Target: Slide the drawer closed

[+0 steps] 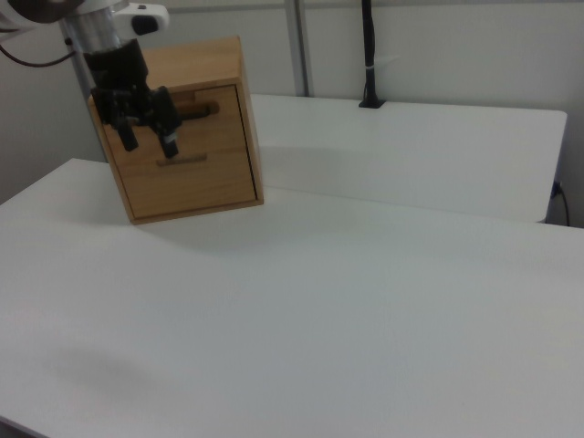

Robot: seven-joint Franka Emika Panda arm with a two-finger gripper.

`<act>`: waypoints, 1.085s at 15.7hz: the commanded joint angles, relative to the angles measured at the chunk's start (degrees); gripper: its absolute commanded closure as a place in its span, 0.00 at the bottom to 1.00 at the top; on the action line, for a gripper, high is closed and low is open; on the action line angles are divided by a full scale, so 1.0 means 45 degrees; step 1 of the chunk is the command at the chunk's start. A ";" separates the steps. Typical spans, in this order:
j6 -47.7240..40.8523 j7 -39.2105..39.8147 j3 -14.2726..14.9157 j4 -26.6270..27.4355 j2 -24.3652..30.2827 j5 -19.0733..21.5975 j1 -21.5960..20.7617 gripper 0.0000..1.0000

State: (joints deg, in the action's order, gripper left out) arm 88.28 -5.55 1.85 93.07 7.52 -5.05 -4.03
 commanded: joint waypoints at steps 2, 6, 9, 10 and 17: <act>0.0773 0.1799 0.0234 0.0354 -0.0088 0.0086 -0.0042 0.00; 0.1125 0.1760 0.0234 0.0315 -0.0186 0.0438 0.0036 0.00; 0.1202 0.1353 0.0234 -0.0055 -0.0556 0.0904 0.0055 0.00; 0.1358 0.1041 0.0234 -0.0133 -0.0596 0.1042 0.0055 0.00; 0.1418 0.0823 0.0234 -0.0212 -0.0752 0.1063 0.0153 0.00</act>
State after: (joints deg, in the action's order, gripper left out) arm 94.33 -0.95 2.91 93.15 5.00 -1.30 -3.78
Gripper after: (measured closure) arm 0.000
